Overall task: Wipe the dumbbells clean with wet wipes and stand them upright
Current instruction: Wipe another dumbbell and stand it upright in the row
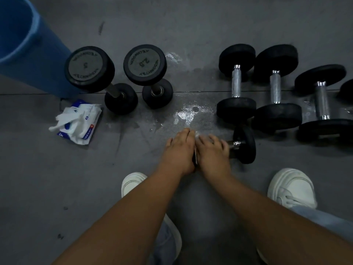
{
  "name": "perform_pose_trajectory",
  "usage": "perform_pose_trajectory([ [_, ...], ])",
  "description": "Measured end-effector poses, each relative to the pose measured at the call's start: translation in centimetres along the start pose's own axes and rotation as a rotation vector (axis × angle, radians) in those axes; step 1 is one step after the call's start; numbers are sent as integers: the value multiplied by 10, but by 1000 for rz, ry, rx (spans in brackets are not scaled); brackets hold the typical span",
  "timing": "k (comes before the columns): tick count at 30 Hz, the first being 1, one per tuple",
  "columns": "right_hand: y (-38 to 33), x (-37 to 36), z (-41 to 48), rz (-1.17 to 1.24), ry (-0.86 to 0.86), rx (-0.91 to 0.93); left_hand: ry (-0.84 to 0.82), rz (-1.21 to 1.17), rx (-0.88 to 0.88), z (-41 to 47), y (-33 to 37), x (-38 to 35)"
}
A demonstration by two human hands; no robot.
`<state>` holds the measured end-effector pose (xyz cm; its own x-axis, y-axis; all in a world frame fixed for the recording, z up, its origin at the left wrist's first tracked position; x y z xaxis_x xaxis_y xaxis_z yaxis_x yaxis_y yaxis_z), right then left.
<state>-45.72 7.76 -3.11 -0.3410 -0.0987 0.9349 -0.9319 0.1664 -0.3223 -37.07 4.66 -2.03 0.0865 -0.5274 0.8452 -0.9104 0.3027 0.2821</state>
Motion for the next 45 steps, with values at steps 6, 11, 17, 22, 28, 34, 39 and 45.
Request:
perform_pose_trajectory([
  [6,-1,-1,-3,-177,-86,134,-25,-3,14,3,-1,0],
  [11,-6,-4,-26,-187,-113,105,-29,15,2,-1,1,1],
  [17,-9,-7,-6,-188,-242,124,-47,25,22,0,-1,-2],
  [22,-7,14,-36,-14,-93,159,-54,10,13,3,-2,-2],
  [28,24,-56,-69,1218,-231,-1010,-76,12,10,0,0,1],
  [34,-31,-76,-57,1920,-138,-1325,-35,-14,15,5,-2,0],
  [39,-34,-80,-50,1963,-173,-1262,-3,-8,22,3,-1,-2],
  [45,-26,-85,-52,1901,-190,-1250,-16,-29,24,3,-2,0],
])
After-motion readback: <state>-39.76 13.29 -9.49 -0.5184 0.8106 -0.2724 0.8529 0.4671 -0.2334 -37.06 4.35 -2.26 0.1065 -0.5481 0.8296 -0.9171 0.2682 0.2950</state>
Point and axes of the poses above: each hand's wrist, its own z-axis towards the middle knuckle, its own x-axis out of the back of the hand, y = z × x, the point moved 9 cm from there along z, towards the middle knuckle, and after that the axes turned 4 degrees about x, right-handed, at the moved point
